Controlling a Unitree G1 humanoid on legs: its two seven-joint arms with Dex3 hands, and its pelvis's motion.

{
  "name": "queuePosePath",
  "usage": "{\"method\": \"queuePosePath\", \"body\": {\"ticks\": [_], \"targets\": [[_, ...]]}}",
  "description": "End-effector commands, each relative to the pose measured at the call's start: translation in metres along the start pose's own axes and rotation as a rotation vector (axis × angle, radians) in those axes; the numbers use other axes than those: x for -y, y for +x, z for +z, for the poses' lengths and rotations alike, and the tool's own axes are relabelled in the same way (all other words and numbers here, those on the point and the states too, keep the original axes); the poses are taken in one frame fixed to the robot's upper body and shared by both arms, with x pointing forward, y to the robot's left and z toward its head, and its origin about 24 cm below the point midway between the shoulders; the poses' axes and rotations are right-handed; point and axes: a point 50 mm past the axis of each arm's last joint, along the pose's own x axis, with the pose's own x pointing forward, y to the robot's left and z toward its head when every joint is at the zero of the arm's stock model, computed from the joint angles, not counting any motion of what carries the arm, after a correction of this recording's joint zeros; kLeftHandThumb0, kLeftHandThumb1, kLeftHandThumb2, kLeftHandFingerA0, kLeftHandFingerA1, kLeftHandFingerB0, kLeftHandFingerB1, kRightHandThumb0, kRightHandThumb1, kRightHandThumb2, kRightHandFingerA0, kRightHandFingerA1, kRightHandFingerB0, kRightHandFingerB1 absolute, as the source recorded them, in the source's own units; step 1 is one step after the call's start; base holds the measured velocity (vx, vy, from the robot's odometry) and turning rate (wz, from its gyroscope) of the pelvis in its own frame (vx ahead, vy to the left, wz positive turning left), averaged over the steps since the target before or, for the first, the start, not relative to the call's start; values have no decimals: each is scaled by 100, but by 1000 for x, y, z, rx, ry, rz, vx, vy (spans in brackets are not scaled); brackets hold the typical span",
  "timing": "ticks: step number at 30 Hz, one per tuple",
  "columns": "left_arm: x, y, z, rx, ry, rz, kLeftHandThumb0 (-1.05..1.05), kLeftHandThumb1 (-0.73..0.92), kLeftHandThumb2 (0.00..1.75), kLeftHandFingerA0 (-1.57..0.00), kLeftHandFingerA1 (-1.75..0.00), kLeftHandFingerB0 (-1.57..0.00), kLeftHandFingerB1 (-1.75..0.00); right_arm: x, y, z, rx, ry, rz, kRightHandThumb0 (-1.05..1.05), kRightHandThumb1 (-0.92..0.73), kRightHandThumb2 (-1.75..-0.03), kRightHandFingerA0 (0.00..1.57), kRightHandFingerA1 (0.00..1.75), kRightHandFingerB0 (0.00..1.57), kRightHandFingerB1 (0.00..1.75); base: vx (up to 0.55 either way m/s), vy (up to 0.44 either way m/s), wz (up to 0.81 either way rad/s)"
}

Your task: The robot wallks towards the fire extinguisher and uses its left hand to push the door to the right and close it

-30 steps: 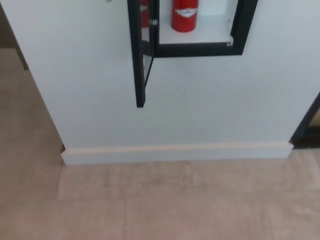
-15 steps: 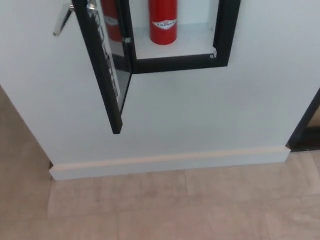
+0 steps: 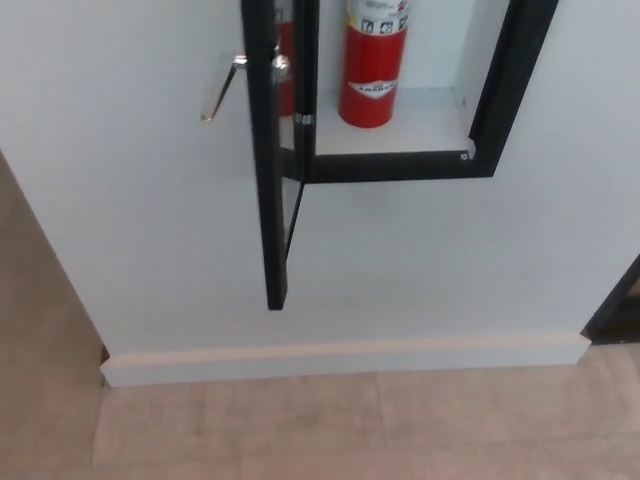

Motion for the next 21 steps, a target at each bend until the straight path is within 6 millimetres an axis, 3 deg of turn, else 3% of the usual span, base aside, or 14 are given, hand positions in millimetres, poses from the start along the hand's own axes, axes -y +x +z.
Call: {"method": "queuePosePath", "body": {"ticks": [1,11,21], "targets": [[-3,-1,2,21,15,-12,-59,54,57,-46,-48,-52,-36,6,-3,2,16,-3,-8,-57,-46,-54,27,52,30,35,96,-180,-27],[-1,-1,2,18,32,-18,-61,54,57,-46,-47,-48,-35,8,-3,4,18,-13,-13,-56,-46,-55,28,51,32,34,64,-38,-1],[0,0,2,18,15,-14,-59,54,57,-46,-49,-47,-35,8,0,5,20,-15,-11,-57,-45,-54,29,54,30,35,90,179,-2]]}}
